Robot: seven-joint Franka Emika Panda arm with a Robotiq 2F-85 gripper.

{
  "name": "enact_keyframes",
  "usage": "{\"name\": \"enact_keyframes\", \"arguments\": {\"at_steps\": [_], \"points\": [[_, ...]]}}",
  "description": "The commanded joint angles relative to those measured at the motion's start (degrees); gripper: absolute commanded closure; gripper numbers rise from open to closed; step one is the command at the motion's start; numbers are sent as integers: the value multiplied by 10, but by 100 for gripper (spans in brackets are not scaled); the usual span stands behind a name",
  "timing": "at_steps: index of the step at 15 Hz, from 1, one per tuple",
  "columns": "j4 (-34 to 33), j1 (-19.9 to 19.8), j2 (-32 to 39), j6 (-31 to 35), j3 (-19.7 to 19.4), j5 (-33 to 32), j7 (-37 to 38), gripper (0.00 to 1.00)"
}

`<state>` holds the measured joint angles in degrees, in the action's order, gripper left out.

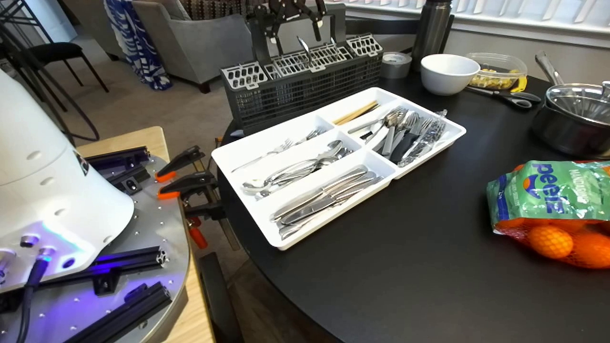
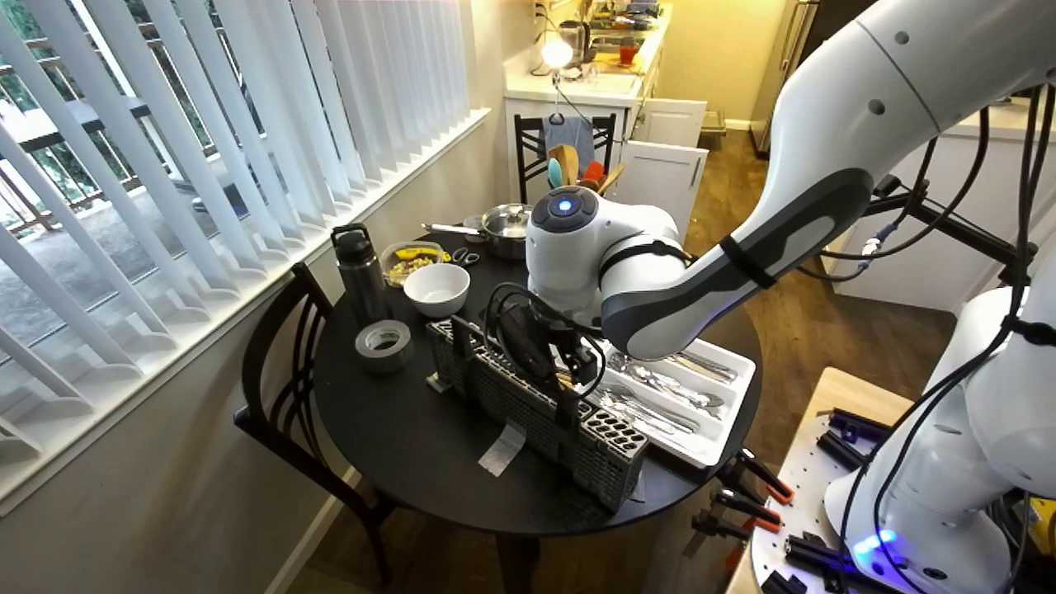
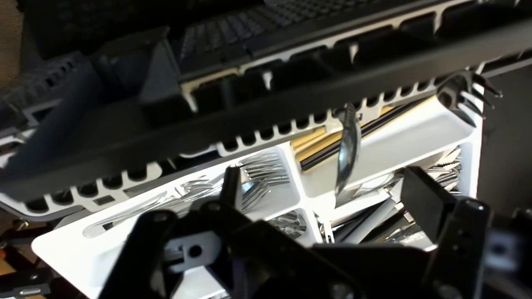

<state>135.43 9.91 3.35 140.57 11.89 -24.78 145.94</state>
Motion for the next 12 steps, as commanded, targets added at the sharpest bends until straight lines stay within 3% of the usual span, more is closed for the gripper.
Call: {"name": "enact_keyframes", "arguments": {"at_steps": [1, 9, 12], "points": [[10, 6, 1, 35, -11, 14, -38, 32], [15, 6, -1, 52, -16, 19, -68, 85], [16, 6, -4, 56, -19, 15, -68, 97]]}}
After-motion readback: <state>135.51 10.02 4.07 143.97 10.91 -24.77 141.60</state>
